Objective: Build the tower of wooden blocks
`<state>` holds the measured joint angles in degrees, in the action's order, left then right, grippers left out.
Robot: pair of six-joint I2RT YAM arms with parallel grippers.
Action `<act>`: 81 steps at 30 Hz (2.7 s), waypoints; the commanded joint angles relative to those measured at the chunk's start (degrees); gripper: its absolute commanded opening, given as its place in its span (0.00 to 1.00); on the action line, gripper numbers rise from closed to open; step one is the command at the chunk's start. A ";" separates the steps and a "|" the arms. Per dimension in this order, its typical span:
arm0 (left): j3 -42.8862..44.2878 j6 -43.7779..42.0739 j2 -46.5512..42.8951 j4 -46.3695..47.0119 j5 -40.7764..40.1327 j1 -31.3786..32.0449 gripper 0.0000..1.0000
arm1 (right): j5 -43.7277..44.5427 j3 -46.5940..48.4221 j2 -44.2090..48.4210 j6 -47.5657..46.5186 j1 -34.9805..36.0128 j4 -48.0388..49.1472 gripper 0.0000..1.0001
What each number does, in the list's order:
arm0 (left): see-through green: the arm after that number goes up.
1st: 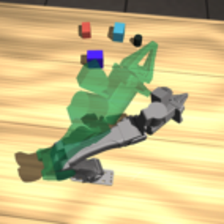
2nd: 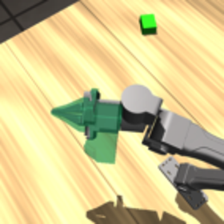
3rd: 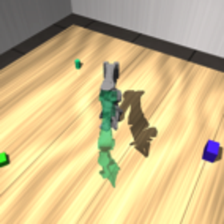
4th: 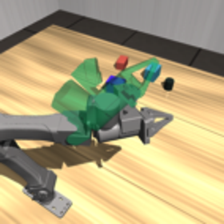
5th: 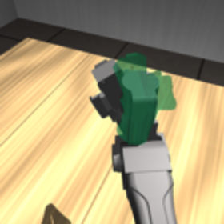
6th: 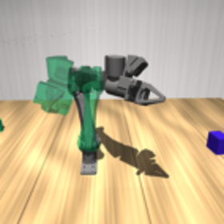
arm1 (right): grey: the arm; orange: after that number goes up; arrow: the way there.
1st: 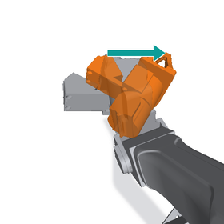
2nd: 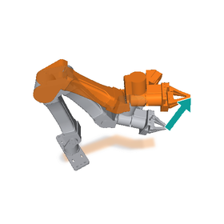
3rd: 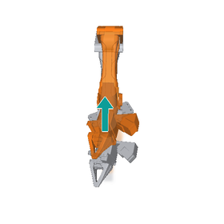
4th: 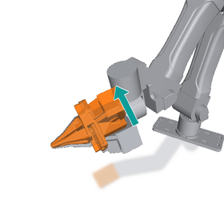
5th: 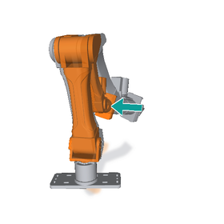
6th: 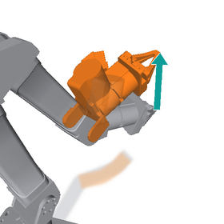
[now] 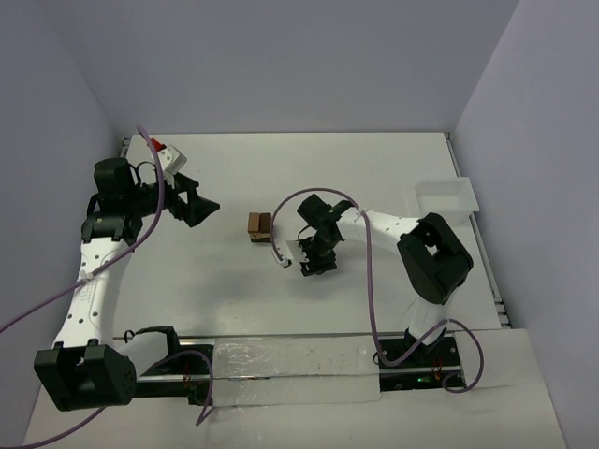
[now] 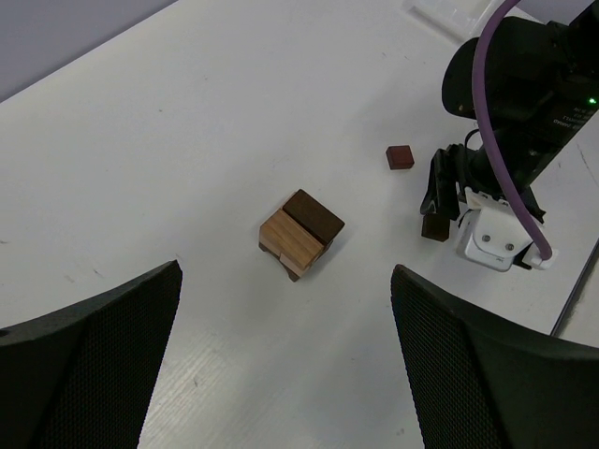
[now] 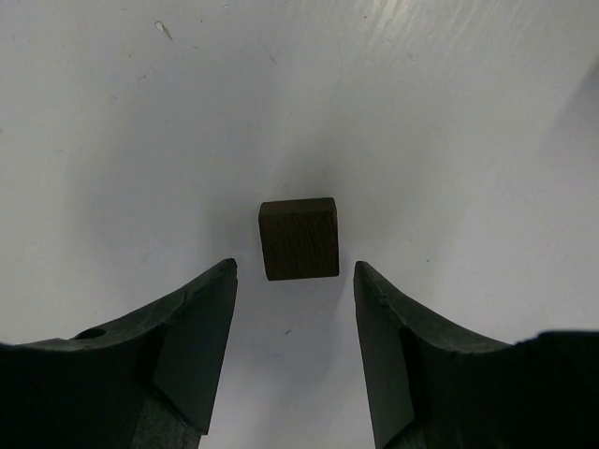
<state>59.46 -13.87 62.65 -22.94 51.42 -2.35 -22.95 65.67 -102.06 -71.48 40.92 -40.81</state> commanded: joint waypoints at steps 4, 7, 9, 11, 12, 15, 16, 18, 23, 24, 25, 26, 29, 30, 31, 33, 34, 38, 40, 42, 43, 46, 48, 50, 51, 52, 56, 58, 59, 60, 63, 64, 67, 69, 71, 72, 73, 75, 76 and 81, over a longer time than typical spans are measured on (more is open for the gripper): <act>-0.40 -0.36 0.19 1.67 0.44 -0.37 0.98 | 0.63 2.27 -2.18 0.11 2.15 2.05 0.60; -0.40 -0.79 0.19 1.49 0.35 -0.37 0.98 | 0.70 2.69 -3.04 0.72 2.49 2.49 0.60; -0.48 -0.98 0.27 1.32 0.44 -0.37 0.98 | 0.89 2.96 -3.22 0.73 2.58 2.49 0.59; -0.57 -1.23 0.28 1.32 0.35 -0.37 0.98 | 0.98 3.15 -3.41 0.55 2.59 2.42 0.50; -0.75 -1.25 0.22 1.38 0.35 -0.37 0.98 | 0.98 3.15 -3.35 0.43 2.59 2.29 0.44; -0.92 -1.30 0.19 1.49 0.35 -0.37 0.98 | 1.21 3.29 -2.99 0.24 2.63 1.72 0.26; -0.93 -1.44 0.19 1.44 0.35 -0.37 0.98 | 1.19 3.53 -2.57 0.36 2.59 1.14 0.20; -0.84 -1.69 0.10 1.22 0.26 -0.37 0.98 | 0.71 5.83 -0.51 0.48 2.59 -1.57 0.12; -0.13 -1.33 0.63 0.79 0.70 -0.46 0.98 | -0.43 23.35 -3.48 5.12 2.59 -11.91 0.07; 0.04 -0.81 0.63 0.79 0.70 -0.46 0.98 | -0.42 27.47 -3.52 6.61 2.59 -13.76 0.07; 0.39 -0.20 1.06 0.79 0.96 -0.55 0.98 | 0.26 31.88 -7.28 8.85 2.68 -15.40 0.03; 0.91 0.15 1.41 0.45 2.00 -0.81 0.98 | 2.34 41.25 -9.69 10.71 2.85 -17.33 0.02; 2.82 3.49 2.92 0.48 6.35 -4.13 0.99 | 4.11 60.11 -20.68 16.84 3.12 -28.79 0.00; 3.15 4.19 3.00 0.52 7.40 -4.24 0.99 | 4.37 60.88 -20.90 17.44 3.12 -30.10 0.00; 3.67 5.22 3.40 0.73 9.16 -6.11 0.99 | 4.68 63.03 -22.70 18.52 3.18 -30.75 0.00; 4.58 6.43 4.10 0.70 11.60 -8.06 0.99 | 5.64 63.95 -23.61 19.60 3.48 -29.90 0.00; 5.02 6.67 4.41 0.60 12.10 -8.60 0.99 | 6.22 63.83 -23.86 19.98 3.75 -29.49 0.00; 4.91 8.44 5.09 1.94 13.69 -9.59 0.99 | 6.61 65.60 -25.58 21.25 4.48 -29.14 0.00; 4.05 10.07 5.07 3.52 13.79 -9.90 0.99 | 6.82 66.07 -26.04 21.56 4.83 -28.76 0.00; 3.61 10.85 5.02 4.76 13.89 -10.13 0.99 | 7.12 66.32 -26.42 21.61 5.12 -28.27 0.01; 3.45 11.06 5.00 5.00 13.89 -10.15 0.99 | 7.22 66.50 -26.60 21.65 5.25 -28.07 0.01; 3.29 10.99 4.85 5.01 13.43 -10.24 0.99 | 7.13 67.11 -27.72 21.73 5.49 -28.09 0.02; 3.36 10.57 4.85 4.72 13.29 -10.24 0.99 | 7.13 67.39 -28.29 21.74 5.77 -27.88 0.02; 3.47 10.30 4.91 4.31 13.36 -10.22 0.99 | 7.43 67.60 -29.07 21.68 6.08 -27.68 0.03; 3.58 10.04 4.99 4.10 13.42 -10.22 0.99 | 7.60 67.77 -29.33 21.59 6.16 -27.60 0.03; 3.64 9.81 5.02 3.99 13.50 -10.22 0.99 | 7.72 68.28 -29.87 21.56 6.25 -27.62 0.04; 3.41 10.36 4.72 4.42 13.77 -10.61 0.99 | 8.11 69.93 -31.48 22.31 6.37 -27.21 0.06; 3.11 10.97 4.43 5.16 14.07 -11.23 0.99 | 8.57 70.15 -31.90 22.59 6.37 -26.40 0.07; 2.94 11.45 4.31 5.70 14.24 -11.45 0.99 | 8.63 70.22 -32.06 22.71 6.37 -26.06 0.07; 2.89 11.80 4.20 5.80 14.23 -11.45 0.99 | 8.62 70.35 -32.09 22.83 6.37 -25.95 0.07; 2.33 12.14 3.71 6.74 14.03 -11.51 0.99 | 8.39 71.15 -32.56 23.56 6.43 -25.66 0.08; 2.21 12.17 3.76 6.77 14.06 -11.48 0.99 | 8.25 71.23 -32.65 23.72 6.46 -25.58 0.08; 2.24 11.92 3.83 6.43 13.97 -11.57 0.99 | 7.66 71.26 -32.80 24.04 6.46 -25.44 0.08; 2.24 11.84 3.96 6.48 14.05 -11.55 0.99 | 7.66 71.26 -32.93 24.20 6.46 -25.20 0.09; 2.31 11.76 3.95 6.50 14.06 -11.60 0.99 | 7.59 71.24 -33.19 24.37 6.46 -24.84 0.10; 2.33 11.76 3.90 6.50 14.06 -11.56 0.99 | 7.57 71.33 -33.21 24.44 6.52 -24.78 0.10; 2.33 11.76 3.95 6.50 14.06 -11.54 0.99 | 7.57 71.35 -33.27 24.46 6.61 -24.69 0.10; 2.18 11.84 3.89 6.65 13.99 -11.54 0.99 | 7.65 71.42 -33.37 24.61 6.71 -24.15 0.11; 2.15 11.85 3.82 6.68 14.03 -11.54 0.99 | 7.66 71.50 -33.44 24.64 6.78 -23.99 0.12; 2.06 11.76 3.53 6.59 14.06 -11.54 0.99 | 7.84 71.62 -33.82 24.73 6.98 -23.43 0.13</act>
<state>61.73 -2.20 67.61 -18.98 63.72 -13.61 -14.63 134.69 -135.18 -47.53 47.11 -66.34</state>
